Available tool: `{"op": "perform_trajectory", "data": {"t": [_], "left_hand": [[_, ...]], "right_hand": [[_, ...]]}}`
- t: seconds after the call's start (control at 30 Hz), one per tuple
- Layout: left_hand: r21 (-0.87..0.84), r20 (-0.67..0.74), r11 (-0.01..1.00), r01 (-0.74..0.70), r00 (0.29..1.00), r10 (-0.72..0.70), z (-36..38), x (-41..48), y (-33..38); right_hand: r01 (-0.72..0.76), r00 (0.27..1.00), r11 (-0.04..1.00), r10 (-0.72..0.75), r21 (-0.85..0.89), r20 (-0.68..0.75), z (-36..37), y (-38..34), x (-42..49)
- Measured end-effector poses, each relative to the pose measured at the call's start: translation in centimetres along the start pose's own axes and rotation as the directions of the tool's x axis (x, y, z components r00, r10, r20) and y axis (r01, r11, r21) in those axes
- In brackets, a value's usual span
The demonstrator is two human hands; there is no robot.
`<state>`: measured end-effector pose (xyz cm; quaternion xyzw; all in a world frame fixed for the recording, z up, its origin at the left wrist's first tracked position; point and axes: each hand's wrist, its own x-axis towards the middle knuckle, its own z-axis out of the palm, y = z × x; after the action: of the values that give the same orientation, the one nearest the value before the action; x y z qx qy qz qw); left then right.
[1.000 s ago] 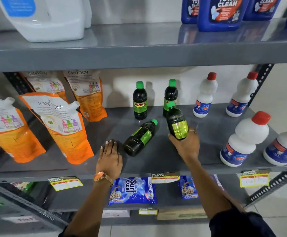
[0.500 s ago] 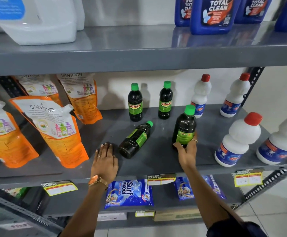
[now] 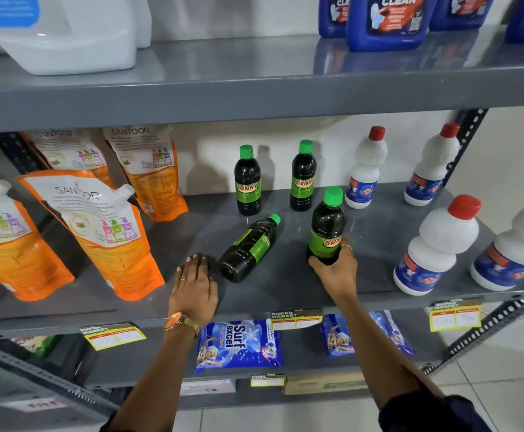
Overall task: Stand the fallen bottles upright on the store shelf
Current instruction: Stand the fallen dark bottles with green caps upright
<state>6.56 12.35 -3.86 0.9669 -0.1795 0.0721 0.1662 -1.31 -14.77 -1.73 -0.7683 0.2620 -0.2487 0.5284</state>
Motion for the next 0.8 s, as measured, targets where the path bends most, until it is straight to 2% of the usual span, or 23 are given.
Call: {"op": "perform_trajectory", "data": {"t": [0.2, 0.53, 0.8], "left_hand": [[0.002, 0.009, 1.000, 0.002, 1.000, -0.002, 0.0, 0.0, 0.1], [0.007, 0.025, 1.000, 0.000, 1.000, -0.001, 0.0, 0.0, 0.0], [-0.006, 0.022, 1.000, 0.001, 1.000, -0.001, 0.3, 0.0, -0.1]], "right_hand": [[0.035, 0.999, 0.999, -0.035, 0.004, -0.034, 0.0, -0.6, -0.3], [0.093, 0.989, 0.985, -0.108, -0.143, -0.098, -1.0, 0.8, -3.5], [0.073, 0.984, 0.991, -0.090, -0.111, -0.156, -1.7, 3.6, -6.9]]}}
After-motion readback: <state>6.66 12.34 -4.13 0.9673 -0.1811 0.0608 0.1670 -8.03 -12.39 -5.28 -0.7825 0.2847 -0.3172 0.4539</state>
